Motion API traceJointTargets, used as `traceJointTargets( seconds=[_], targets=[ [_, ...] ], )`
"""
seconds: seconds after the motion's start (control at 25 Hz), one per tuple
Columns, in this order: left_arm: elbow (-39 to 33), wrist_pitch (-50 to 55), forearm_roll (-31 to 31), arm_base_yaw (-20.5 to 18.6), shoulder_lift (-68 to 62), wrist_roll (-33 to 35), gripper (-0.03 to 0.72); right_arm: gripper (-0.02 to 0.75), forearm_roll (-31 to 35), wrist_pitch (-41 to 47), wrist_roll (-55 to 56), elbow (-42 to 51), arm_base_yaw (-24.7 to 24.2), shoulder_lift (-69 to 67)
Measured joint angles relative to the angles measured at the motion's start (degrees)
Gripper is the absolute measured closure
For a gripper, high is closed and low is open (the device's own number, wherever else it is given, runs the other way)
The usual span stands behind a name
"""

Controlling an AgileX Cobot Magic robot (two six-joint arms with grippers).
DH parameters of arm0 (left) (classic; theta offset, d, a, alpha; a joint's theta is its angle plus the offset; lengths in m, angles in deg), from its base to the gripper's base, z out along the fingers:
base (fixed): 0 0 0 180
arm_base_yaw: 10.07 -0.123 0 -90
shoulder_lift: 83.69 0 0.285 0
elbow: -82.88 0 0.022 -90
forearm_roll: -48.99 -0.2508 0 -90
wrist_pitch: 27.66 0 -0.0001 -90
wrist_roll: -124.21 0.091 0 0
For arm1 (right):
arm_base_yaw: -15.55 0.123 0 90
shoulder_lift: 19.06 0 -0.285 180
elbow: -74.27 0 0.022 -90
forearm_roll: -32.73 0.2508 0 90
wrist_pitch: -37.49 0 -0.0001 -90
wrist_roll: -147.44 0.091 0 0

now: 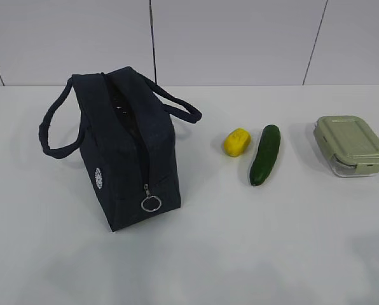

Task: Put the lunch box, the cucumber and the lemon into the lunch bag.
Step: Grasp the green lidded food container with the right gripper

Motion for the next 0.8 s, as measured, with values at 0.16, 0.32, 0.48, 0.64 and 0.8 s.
traceJointTargets(
  seconds=[0.16,0.32,0.48,0.64,0.8],
  targets=[
    [0.0,0.0,0.0,0.0,0.0,0.0,0.447,0.458,-0.9,-0.1,0.0,0.0,0.0,0.0],
    [0.0,0.0,0.0,0.0,0.0,0.0,0.447,0.379,-5.6,-2.5,0.0,-1.4,0.0,-2.5],
    [0.0,0.0,0.0,0.0,0.0,0.0,0.447,0.249,-12.3,-7.5,3.5,-3.3,0.0,-10.4],
    [0.0,0.0,0.0,0.0,0.0,0.0,0.447,0.210,-15.0,-12.2,6.6,-6.0,0.0,-18.9],
    [0.0,0.0,0.0,0.0,0.0,0.0,0.447,0.206,-15.2,-16.7,7.2,-10.1,0.0,-27.8]
  ],
)
